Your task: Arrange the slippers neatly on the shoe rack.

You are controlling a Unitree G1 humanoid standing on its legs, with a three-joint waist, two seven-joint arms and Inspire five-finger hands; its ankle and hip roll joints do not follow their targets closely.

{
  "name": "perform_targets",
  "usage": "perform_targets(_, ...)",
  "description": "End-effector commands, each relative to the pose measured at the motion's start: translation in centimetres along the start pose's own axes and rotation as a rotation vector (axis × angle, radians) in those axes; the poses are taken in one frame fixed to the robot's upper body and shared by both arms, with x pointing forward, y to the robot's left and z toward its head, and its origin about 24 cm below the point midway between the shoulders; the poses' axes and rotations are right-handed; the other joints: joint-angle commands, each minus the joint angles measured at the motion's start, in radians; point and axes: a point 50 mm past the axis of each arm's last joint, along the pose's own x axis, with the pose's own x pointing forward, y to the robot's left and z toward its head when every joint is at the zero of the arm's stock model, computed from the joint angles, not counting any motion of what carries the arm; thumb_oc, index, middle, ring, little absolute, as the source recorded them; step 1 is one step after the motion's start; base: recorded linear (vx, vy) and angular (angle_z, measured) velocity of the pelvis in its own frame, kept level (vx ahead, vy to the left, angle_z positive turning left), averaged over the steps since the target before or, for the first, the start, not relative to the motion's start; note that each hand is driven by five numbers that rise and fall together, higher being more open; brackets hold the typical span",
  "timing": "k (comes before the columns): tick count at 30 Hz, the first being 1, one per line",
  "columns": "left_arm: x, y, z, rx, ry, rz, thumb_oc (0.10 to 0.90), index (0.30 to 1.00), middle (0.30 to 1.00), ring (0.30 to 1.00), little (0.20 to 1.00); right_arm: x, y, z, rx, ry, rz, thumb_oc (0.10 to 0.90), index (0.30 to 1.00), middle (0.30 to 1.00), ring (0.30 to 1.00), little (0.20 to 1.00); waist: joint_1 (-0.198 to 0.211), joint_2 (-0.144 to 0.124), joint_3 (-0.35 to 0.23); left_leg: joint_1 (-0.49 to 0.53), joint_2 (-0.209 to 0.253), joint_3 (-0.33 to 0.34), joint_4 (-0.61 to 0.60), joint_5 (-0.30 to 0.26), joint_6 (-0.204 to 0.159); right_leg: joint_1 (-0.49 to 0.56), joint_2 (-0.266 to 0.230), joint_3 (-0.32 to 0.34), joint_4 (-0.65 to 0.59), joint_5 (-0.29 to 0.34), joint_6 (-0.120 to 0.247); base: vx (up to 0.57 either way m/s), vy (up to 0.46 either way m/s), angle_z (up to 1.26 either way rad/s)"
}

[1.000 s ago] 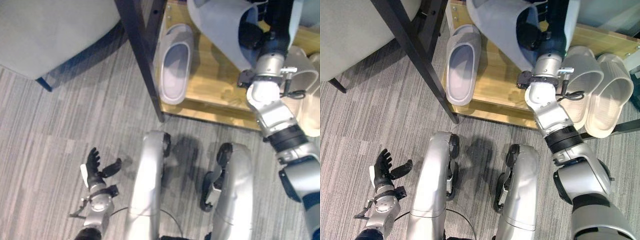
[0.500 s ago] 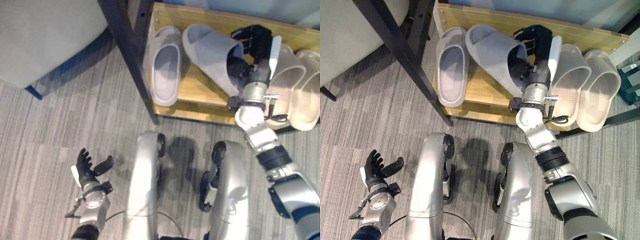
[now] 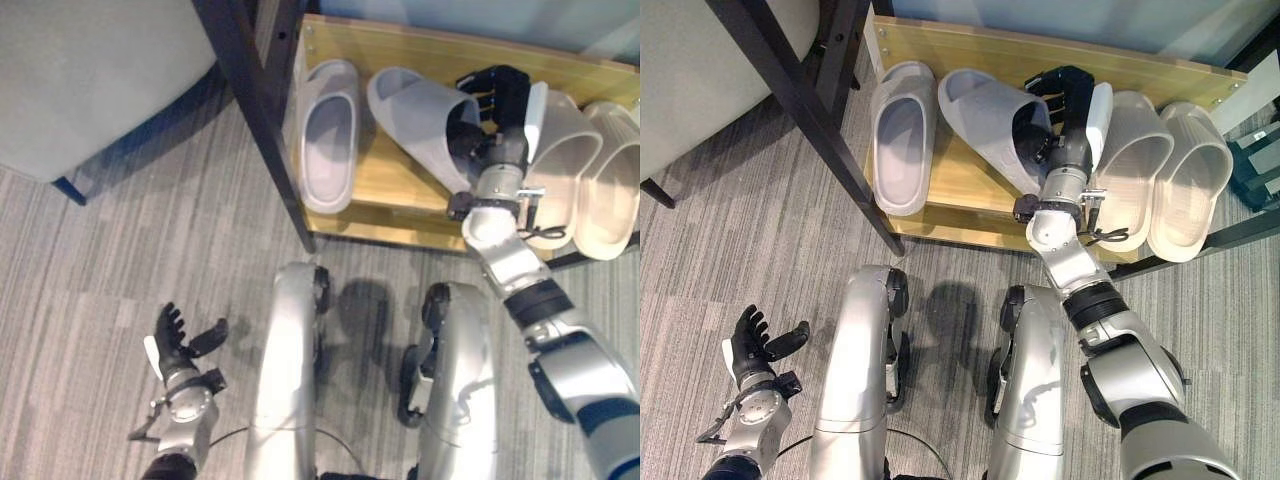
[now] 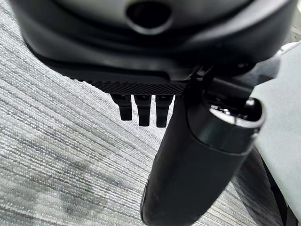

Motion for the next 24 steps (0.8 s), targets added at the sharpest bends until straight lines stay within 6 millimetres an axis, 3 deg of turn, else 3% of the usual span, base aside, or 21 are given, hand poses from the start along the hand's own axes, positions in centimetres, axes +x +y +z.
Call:
perform_targets(1,0.4,1.3,1.4,0.04,-0.108,0.023,0.8,0.9,0.9,0.9,0.9,3.3,0.1,9.0,0.215,-0.277,-0.063,0.8,0.9,0.9,0.9,0.9,0.047,0.005,-0.029,-0.005,-0.083,-0.108,-0.023,-0.033,0.049,-0.046,-0.01,0.062,-0.082,0.137,-0.098,0.0,0.0,0.0)
perform_targets(13,0.5,0.9,1.4,0.054,-0.105,0.018,0.8,0.9,0.9,0.9,0.9,3.0,-0.7,8.3,0.19,-0.275,-0.073,0.8,0.9,0.9,0.9,0.9,0.034,-0.001,-0.029,-0.005,-0.094,-0.1,-0.045,-0.03,0.047,-0.046,0.001,0.082,-0.084,0.143,-0.102,0.0,0.0,0.0)
perform_targets(24,-0.1,1.4,0.6,0.141,-0.102,0.004,0.8,0.9,0.9,0.9,0.9,1.2,-3.5,6.6,0.173,-0.292,-0.109,0.8,0.9,0.9,0.9,0.9,0.011,0.0,-0.029,-0.005,-0.096,-0.086,-0.055,-0.026,0.044,-0.046,0.005,0.099,-0.08,0.144,-0.102,0.0,0.0,0.0)
